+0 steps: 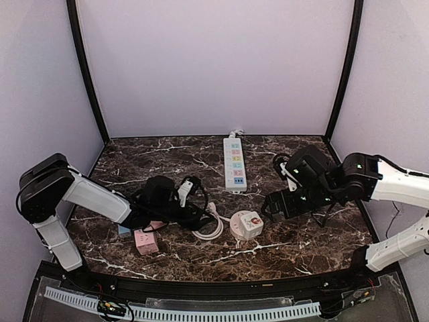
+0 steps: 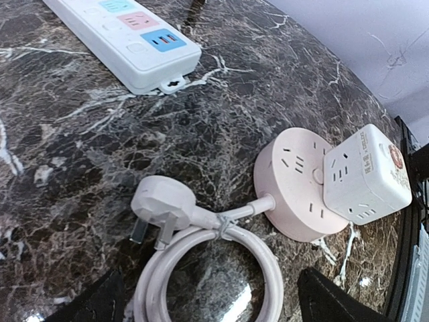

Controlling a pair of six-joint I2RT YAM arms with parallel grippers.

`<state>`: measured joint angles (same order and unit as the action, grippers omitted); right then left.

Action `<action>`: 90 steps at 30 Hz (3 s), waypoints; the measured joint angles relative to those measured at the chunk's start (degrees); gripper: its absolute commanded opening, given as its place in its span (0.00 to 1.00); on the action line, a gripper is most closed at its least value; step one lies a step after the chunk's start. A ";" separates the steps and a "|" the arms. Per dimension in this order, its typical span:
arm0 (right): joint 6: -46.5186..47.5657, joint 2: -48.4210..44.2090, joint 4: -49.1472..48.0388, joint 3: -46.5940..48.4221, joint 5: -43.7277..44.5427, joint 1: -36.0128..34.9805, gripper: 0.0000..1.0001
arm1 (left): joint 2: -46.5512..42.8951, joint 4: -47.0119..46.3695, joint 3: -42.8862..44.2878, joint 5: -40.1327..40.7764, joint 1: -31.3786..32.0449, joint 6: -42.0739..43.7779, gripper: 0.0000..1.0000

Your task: Insert the plug

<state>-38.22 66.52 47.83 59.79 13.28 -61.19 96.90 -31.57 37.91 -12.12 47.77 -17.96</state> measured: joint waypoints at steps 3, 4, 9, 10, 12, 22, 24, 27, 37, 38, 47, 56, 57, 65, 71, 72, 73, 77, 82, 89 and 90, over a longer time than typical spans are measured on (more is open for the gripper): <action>0.02 0.02 -0.11 -0.04 -0.07 -0.04 0.99 | 2.01 -0.55 1.03 -2.49 0.00 0.24 0.89; 0.00 0.02 -0.11 -0.04 -0.15 -0.04 0.99 | 2.54 -0.57 1.31 -3.02 0.00 0.35 0.89; 0.02 0.13 -0.31 -0.09 -0.31 -0.33 0.99 | 4.94 -0.52 2.91 -4.42 0.00 0.85 0.88; 0.02 0.13 -0.35 -0.11 -0.37 -0.33 0.99 | 5.35 -0.55 3.13 -4.55 0.00 0.90 0.88; 0.02 0.13 -0.39 -0.15 -0.39 -0.33 0.99 | 6.05 -0.52 3.39 -4.61 0.00 1.05 0.88; 0.00 -0.13 -0.96 -0.48 -0.42 -0.39 0.99 | 6.71 -0.15 3.96 -5.27 0.00 1.20 0.82; -0.02 -0.48 -1.03 -0.83 -0.39 -0.46 0.99 | 6.71 -0.04 3.89 -5.68 0.02 0.94 0.81; -0.07 -1.42 -1.09 -1.31 -0.42 -0.70 0.99 | 6.64 -0.26 3.15 -6.01 0.70 0.59 0.81; -0.87 -4.68 -1.07 -1.88 -0.42 -0.72 0.99 | 3.89 2.69 1.57 -3.69 9.11 0.37 0.80; -0.90 -4.81 -1.09 -1.90 -0.42 -0.72 0.99 | 3.82 3.06 1.57 -3.54 9.79 0.24 0.80; -1.16 -4.92 -1.09 -1.95 -0.39 -0.83 0.99 | 3.85 3.98 1.57 -3.48 12.24 -1.62 0.79; -1.16 -5.01 -1.07 -1.95 -0.35 -0.92 0.98 | 4.44 4.13 2.40 -3.93 15.93 -3.28 0.77; -1.16 -5.09 -1.07 -1.95 -0.35 -0.92 0.99 | 4.61 4.15 2.58 -3.96 16.44 -3.39 0.77; -1.16 -6.71 -1.11 -2.47 -0.15 -0.94 0.99 | 7.63 4.22 6.23 -5.01 19.30 -4.59 0.76; -1.16 -7.48 -1.11 -3.04 -0.15 -0.94 0.99 | 10.56 2.89 9.11 -6.54 19.98 -5.42 0.75; -1.16 -7.74 -1.11 -3.19 -0.13 -0.94 0.99 | 10.71 2.89 9.31 -6.84 19.98 -5.66 0.75; -1.16 -7.96 -1.11 -3.28 -0.15 -0.94 0.99 | 10.78 2.89 9.44 -7.06 20.00 -5.81 0.75; -1.14 -8.83 -1.14 -3.69 -0.11 -0.94 0.99 | 10.82 2.91 9.75 -7.65 20.52 -6.27 0.75; -1.11 -9.60 -1.31 -4.26 -0.13 -0.94 0.99 | 9.60 3.17 9.22 -6.80 21.27 -6.25 0.76; -1.01 -10.27 -1.70 -4.85 -0.11 -0.94 0.99 | -1.38 6.43 4.81 0.59 21.29 -5.60 0.87; -0.87 -10.27 -1.81 -4.90 -0.11 -0.94 0.99 | -3.26 7.02 4.17 1.95 21.29 -5.53 0.90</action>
<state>-39.09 56.25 46.02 54.89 13.17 -62.13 93.65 -24.56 42.09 -10.17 69.06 -23.49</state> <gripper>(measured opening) 0.986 0.836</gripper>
